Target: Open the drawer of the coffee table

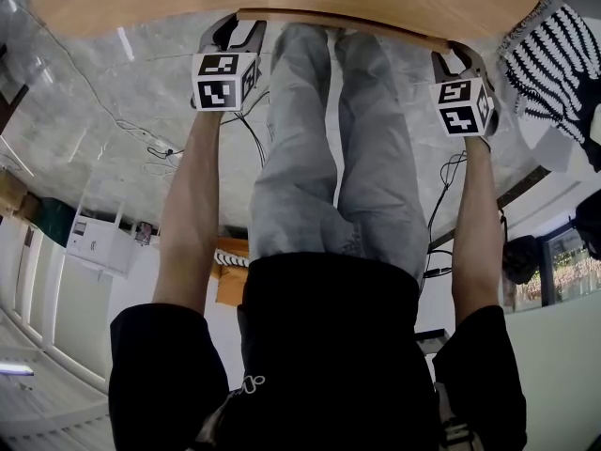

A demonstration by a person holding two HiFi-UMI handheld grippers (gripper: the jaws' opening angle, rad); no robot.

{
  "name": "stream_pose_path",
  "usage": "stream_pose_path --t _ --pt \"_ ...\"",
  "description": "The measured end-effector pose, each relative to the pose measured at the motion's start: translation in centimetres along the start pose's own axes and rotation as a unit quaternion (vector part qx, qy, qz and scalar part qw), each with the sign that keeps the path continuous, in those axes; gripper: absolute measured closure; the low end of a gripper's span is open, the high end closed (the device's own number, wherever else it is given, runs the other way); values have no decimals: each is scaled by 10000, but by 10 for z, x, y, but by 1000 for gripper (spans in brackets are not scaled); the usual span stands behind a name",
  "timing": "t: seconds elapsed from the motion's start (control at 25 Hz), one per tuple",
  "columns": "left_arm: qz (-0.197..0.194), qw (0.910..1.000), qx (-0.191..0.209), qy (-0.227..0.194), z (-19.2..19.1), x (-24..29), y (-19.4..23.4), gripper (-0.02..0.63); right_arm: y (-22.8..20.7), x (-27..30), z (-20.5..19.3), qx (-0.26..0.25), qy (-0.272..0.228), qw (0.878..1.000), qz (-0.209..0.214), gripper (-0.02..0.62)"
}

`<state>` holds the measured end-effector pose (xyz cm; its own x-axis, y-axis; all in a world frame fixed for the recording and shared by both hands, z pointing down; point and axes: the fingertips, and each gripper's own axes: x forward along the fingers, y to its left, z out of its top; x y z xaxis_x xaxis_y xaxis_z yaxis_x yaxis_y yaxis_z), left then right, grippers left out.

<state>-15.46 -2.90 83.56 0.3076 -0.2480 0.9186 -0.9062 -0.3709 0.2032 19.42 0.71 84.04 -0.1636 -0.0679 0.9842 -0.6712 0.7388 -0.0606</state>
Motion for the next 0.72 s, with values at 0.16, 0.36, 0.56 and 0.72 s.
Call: stream_pose_path --t 0.16,0.36,0.56,0.72 --pt "-23 9998 -16 181 -17 -6 -8 437 16 -2 -14 -10 106 9999 104 472" --pt "-40 9993 -13 385 -40 -15 -13 437 38 -4 -28 -275 282 9989 262 479" --pt "-72 9979 -7 648 -69 -24 -21 437 64 -7 -46 -465 469 9967 474 480" --pt "-72 9971 -48 759 -84 -31 -25 439 79 -10 -56 -529 563 9955 557 482"
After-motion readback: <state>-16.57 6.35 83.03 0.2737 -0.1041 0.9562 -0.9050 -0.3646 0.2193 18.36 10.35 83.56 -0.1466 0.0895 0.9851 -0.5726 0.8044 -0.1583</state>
